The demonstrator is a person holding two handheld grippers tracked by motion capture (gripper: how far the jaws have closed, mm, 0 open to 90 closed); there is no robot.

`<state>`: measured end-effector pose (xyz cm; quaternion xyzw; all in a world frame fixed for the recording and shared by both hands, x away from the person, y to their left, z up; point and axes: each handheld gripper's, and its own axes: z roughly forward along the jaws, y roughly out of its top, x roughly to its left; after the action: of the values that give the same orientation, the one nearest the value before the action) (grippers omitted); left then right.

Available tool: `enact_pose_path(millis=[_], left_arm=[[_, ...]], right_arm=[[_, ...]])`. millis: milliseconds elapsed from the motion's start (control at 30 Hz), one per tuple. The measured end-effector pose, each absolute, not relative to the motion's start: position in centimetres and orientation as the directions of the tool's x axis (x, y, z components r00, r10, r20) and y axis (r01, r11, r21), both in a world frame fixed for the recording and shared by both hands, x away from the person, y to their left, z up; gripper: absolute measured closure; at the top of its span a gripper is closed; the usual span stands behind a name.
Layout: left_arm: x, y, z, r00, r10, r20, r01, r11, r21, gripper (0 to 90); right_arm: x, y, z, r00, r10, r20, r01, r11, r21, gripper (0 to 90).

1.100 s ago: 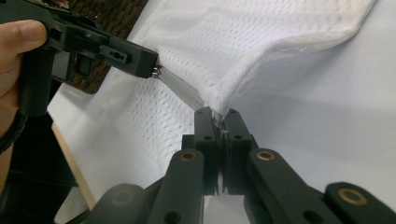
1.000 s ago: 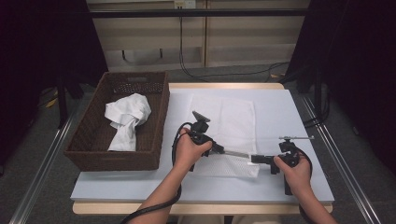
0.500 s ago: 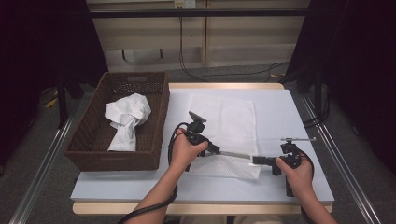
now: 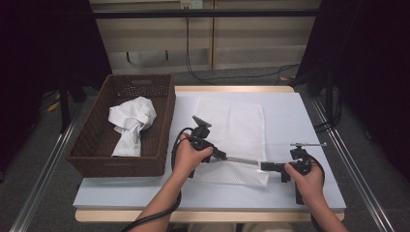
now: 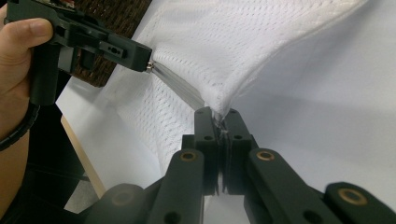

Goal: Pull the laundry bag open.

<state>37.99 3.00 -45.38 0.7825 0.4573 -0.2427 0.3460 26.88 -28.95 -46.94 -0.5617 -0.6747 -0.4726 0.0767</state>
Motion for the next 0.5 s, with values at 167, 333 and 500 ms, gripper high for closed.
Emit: enact_pose_path(millis=[167, 333, 500], left_arm=[[37.98, 3.02, -45.24, 0.474, 0.546, -0.691, 0.878, -0.349, 0.326, 87.2], [37.91, 2.82, -45.24, 0.471, 0.548, -0.691, 0.880, -0.348, 0.324, 87.1], [37.87, 2.81, -45.10, 0.472, 0.556, -0.685, 0.880, -0.345, 0.327, 87.1]], right_arm=[[26.86, -29.08, -46.98, -0.352, 0.679, 0.644, 0.834, -0.086, 0.546, 87.8], [26.60, -29.23, -46.79, -0.357, 0.680, 0.641, 0.830, -0.085, 0.551, 87.7], [26.45, -29.63, -46.77, -0.351, 0.692, 0.630, 0.826, -0.087, 0.556, 87.7]])
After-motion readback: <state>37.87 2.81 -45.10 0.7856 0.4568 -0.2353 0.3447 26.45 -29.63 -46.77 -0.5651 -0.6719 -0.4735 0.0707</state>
